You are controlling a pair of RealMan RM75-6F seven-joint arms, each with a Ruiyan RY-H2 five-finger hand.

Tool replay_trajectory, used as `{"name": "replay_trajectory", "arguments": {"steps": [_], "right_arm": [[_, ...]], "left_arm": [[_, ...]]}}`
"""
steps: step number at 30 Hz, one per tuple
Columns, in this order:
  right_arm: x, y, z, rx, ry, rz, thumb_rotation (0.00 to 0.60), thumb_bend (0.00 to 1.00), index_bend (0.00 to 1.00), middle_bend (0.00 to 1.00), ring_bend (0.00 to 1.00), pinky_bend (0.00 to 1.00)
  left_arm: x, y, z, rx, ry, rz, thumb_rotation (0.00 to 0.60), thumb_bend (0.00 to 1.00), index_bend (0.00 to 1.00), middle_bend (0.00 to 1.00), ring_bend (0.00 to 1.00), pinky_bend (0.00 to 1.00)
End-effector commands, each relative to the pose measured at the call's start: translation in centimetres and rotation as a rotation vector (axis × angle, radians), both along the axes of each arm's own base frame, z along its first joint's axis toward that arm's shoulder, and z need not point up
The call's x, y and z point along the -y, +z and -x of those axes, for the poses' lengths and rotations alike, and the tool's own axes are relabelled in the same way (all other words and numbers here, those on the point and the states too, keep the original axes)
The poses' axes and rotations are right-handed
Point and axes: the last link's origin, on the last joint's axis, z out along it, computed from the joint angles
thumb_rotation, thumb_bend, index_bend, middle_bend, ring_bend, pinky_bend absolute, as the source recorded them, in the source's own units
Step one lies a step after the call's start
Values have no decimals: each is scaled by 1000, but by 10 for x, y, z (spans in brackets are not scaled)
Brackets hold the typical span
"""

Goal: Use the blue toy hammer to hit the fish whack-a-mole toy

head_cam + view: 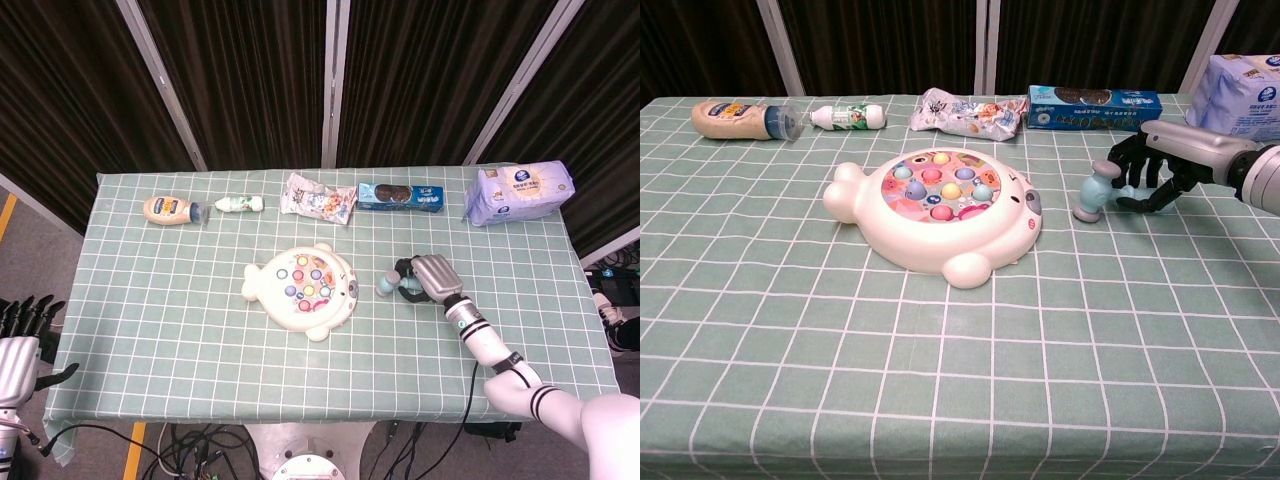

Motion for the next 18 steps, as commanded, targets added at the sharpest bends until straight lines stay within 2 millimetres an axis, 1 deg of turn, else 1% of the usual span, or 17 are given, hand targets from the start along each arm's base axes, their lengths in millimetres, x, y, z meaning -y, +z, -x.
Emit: {"name": "replay_trajectory", "arguments": {"steps": [1,4,6,9,12,13,16,18], "right_arm": [[0,1,-1,26,13,6,600,585,676,592,472,569],[1,9,-5,40,49,25,600,644,700,611,494,607],[2,16,-10,38,81,36,600,661,705,614,504,620],[2,29,-22,26,141,50,600,683,716,624,516,635],[1,42,-45,21,210,50,600,701,734,636,528,648],[0,46,-56,18,239,45,600,708,739,639,532,653],[-2,52,-86,6,290,15,600,731,758,652,542,666],[-2,52,-103,-2,302,-12,600,735,762,654,544,667]], "left_arm": [[0,0,0,0,0,1,600,0,150,88,0,0],[1,1,0,-2,2,-1,600,0,149,88,0,0],[0,1,0,0,0,-3,600,0,149,88,0,0],[0,1,-1,0,-5,-1,600,0,149,88,0,0],[0,1,-2,1,-8,0,600,0,149,88,0,0],[0,2,-2,1,-9,-1,600,0,149,88,0,0],[0,3,-3,0,-14,-3,600,0,149,88,0,0],[0,3,-3,-4,-16,-4,600,0,149,88,0,0]]}}
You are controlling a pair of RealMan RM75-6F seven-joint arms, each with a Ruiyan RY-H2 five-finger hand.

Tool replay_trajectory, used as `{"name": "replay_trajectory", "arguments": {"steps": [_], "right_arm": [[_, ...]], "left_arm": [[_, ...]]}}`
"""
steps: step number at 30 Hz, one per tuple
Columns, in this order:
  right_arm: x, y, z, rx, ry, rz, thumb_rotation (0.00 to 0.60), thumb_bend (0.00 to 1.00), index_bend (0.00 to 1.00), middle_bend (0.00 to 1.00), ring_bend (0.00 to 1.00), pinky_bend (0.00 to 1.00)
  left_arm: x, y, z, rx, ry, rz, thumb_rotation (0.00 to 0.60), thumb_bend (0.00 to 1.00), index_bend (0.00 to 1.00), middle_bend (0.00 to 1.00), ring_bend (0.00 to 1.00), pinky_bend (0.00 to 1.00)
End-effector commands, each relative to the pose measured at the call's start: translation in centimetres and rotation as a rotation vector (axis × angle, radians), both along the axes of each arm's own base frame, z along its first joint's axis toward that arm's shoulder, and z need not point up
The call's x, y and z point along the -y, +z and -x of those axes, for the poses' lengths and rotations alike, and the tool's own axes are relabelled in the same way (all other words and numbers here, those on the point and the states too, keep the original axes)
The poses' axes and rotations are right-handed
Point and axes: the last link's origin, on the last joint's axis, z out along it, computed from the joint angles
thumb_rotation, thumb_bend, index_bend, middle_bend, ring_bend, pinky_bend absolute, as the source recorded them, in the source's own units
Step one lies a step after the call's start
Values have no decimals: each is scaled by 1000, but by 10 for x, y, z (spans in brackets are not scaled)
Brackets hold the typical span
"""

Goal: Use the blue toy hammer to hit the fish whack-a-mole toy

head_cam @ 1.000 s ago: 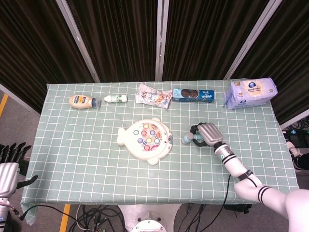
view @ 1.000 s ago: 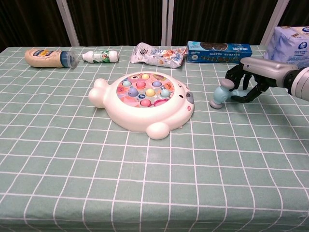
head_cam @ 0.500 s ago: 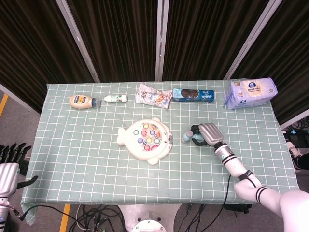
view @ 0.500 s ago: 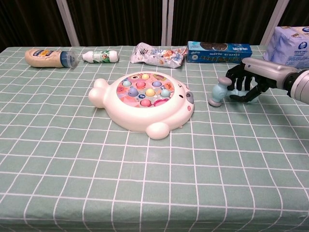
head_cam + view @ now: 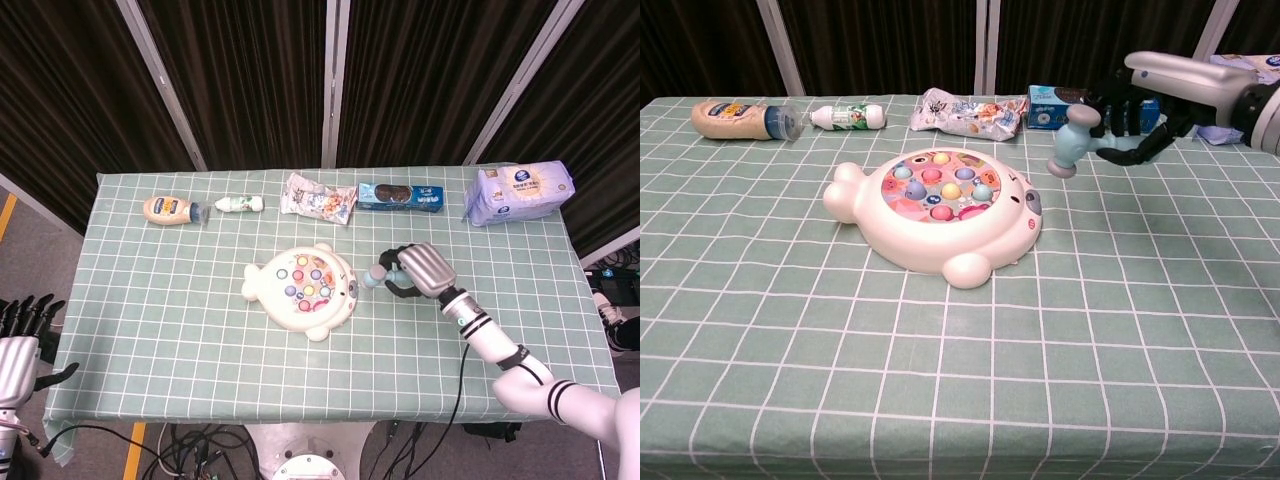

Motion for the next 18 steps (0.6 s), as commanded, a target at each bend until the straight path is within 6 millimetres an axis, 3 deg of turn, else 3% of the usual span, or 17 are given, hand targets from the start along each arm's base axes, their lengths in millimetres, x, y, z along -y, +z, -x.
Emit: {"name": "replay_trajectory", "arguments": {"steps": [1,8,18], "right_arm": [[2,11,-52,-54,83,-37,600,737,762,655,544,667],[10,-9,-94,-139,103,-93,600,750,766,656,545,670],[14,-35,-97,-223,95,-104,600,754,766,658,548,671]], "left_arm": [[0,0,-1,-3,-5,-1,600,0,149,88,0,0],[-1,1,-4,-9,-16,0,600,0,149,88,0,0],[1,-1,1,2,-1,3,600,0,149,88,0,0]]}}
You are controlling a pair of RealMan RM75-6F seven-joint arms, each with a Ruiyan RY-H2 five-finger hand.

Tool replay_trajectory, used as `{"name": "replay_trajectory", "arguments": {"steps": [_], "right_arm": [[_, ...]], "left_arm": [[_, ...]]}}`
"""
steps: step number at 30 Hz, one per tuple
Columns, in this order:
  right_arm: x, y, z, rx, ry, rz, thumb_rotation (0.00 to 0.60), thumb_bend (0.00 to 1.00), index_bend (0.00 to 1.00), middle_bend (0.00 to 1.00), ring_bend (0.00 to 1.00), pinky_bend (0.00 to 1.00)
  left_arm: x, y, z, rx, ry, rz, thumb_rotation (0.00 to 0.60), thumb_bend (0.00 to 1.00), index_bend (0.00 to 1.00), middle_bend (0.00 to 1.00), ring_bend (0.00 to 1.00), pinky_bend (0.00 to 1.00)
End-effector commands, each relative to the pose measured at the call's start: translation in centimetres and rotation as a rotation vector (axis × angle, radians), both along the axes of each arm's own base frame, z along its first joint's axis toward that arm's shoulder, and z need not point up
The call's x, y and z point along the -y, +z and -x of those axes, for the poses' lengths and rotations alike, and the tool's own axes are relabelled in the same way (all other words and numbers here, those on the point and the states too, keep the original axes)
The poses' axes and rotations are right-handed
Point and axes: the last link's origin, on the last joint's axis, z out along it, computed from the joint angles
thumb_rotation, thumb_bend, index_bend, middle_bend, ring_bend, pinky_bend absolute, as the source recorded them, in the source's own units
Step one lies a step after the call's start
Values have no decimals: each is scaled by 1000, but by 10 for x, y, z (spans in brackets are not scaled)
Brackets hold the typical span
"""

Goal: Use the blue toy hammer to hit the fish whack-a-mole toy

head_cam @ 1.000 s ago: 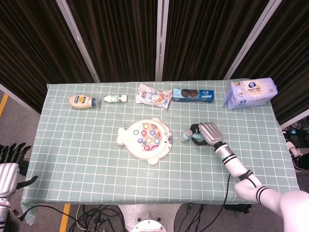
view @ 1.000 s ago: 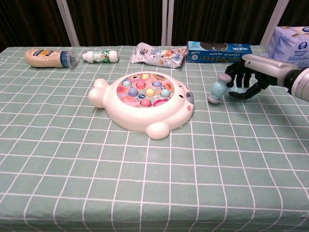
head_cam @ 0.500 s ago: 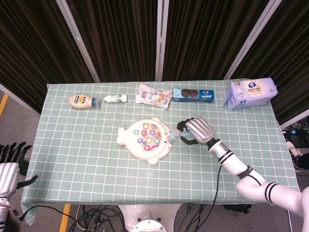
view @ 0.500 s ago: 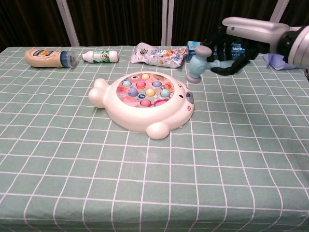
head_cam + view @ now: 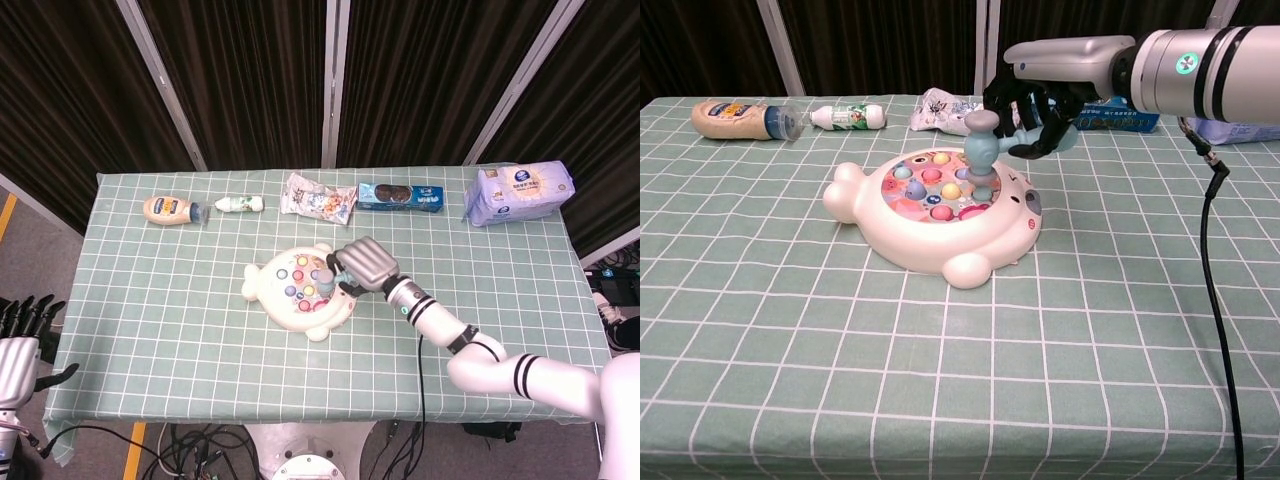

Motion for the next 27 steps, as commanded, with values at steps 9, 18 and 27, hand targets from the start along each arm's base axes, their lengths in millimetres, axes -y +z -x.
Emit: {"name": "replay_trajectory", "arguments": {"steps": [9,18,27], "right_arm": [[3,-3,-1,-3,-4,23,600,754,767,657,548,671],[19,-8,-14,-7,6,50,600,755,768,655,547,671],[27,-31,-16,-71,8,56,600,754,769,654,548,671]], "left_arm": [[0,-1,1,3,-1,-3,600,0,149,88,0,0],[1,1,1,2,0,-10,600,0,149,88,0,0],[5,0,5,10,20,-11,600,0,149,88,0,0]]}}
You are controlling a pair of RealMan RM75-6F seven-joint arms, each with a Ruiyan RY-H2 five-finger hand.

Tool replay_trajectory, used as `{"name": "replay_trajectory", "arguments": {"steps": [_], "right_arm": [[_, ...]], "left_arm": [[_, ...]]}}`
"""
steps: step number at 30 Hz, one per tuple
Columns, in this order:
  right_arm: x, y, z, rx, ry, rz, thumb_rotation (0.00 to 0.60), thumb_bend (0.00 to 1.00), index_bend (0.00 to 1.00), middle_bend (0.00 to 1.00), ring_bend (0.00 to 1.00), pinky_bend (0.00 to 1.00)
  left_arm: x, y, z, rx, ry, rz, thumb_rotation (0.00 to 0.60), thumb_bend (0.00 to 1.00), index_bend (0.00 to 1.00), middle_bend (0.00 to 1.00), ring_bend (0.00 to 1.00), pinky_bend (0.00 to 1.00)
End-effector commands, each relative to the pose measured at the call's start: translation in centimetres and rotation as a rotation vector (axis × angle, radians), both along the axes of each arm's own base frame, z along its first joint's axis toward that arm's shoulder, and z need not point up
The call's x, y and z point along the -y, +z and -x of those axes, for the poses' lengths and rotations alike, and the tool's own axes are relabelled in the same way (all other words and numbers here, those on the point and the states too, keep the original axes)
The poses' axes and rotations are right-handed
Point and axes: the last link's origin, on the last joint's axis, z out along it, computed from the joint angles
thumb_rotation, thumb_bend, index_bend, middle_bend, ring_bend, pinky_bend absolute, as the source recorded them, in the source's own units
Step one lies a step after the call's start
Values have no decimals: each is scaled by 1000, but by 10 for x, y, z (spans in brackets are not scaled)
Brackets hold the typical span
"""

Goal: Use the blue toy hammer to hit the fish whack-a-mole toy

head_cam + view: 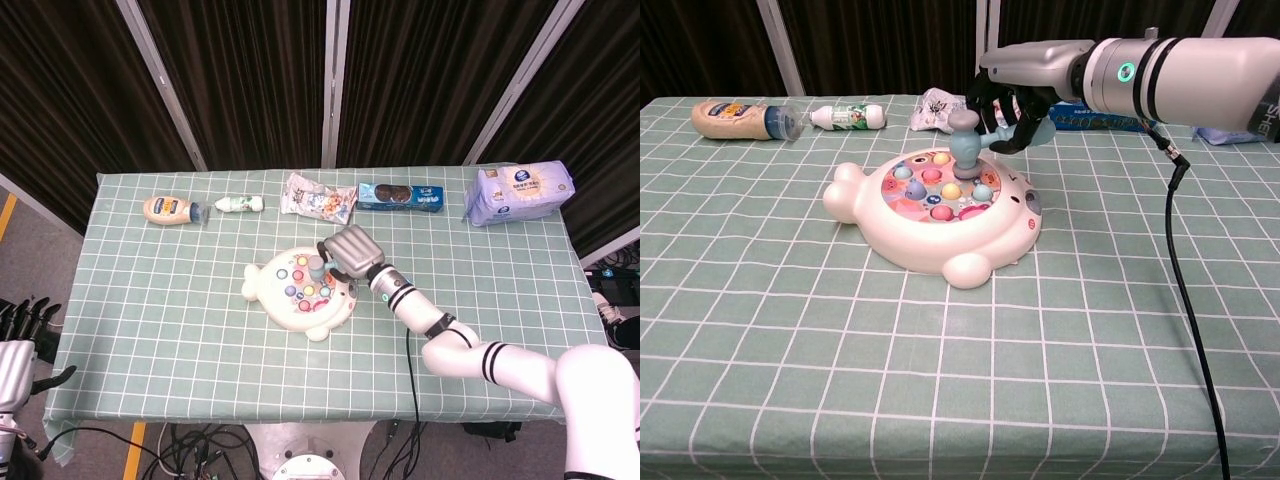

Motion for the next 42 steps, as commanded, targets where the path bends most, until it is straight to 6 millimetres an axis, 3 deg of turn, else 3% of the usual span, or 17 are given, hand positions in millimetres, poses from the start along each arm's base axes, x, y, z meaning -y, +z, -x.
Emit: {"name": "replay_trajectory", "arguments": {"steps": [1,9,15,22,31,36,42], "right_arm": [[0,-4,-2,-5,4,-2,600,754,769,654,548,671],[-1,10,-19,59,28,21,600,754,770,653,547,671],[-1,-9,-30,23,51,-3,600,754,770,652,547,671],[2,-27,-30,-15,45,-7,600,754,770,652,547,671],[2,0,-31,57,52,49,600,754,771,651,547,671],[1,23,0,69,-5,96,600,753,771,652,548,671],[-12,44,71,84,-136,124,600,736,759,638,547,659]], "left_arm": [[0,0,1,0,0,-1,600,0,149,88,0,0],[1,1,1,-1,-7,-8,600,0,149,88,0,0],[3,1,2,2,-1,-12,600,0,149,88,0,0],[6,-1,3,14,4,-6,600,0,149,88,0,0],[6,0,3,17,-5,-14,600,0,149,88,0,0],[8,1,3,19,-5,-18,600,0,149,88,0,0],[5,-1,1,18,-16,-10,600,0,149,88,0,0]]}}
